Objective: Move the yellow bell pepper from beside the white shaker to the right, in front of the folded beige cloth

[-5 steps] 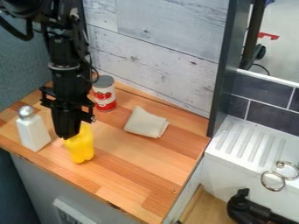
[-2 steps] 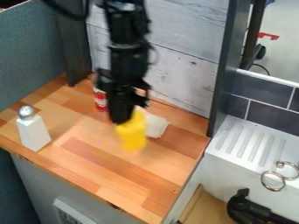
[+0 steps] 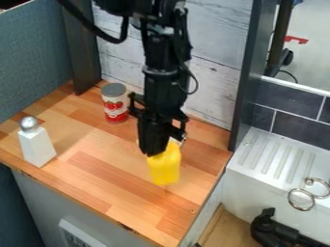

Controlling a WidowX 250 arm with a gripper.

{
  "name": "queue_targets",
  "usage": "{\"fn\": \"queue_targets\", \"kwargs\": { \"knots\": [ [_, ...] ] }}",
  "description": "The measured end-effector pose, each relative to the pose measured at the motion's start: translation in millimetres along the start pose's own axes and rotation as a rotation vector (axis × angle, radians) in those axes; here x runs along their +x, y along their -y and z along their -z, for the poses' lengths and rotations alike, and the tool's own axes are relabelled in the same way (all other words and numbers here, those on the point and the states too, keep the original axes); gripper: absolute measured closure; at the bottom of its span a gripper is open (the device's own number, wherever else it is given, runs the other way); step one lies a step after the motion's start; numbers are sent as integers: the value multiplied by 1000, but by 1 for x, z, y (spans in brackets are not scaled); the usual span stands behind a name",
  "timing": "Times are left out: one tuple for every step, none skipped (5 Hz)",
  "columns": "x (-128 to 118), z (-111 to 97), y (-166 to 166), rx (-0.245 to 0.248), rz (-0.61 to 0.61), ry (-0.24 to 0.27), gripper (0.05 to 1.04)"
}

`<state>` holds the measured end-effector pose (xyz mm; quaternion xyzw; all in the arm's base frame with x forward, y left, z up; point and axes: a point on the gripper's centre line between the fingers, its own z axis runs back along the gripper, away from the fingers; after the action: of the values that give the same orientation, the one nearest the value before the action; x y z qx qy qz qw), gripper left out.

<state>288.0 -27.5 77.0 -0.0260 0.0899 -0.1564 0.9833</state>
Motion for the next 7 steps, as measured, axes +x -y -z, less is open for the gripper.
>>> {"fn": "queue_targets", "kwargs": {
  "knots": [
    [0, 8, -2, 6, -25, -27, 985],
    [2, 18, -2, -9, -10, -50, 985],
    [4, 18, -2, -10, 1, -42, 985],
    [5, 19, 1, -23, 16, -35, 951],
    [3, 18, 11, -20, 41, -63, 745],
    [3, -2, 15, -6, 16, -5, 441],
    [-2, -25, 13, 22, -24, 50, 160]
  ]
}}
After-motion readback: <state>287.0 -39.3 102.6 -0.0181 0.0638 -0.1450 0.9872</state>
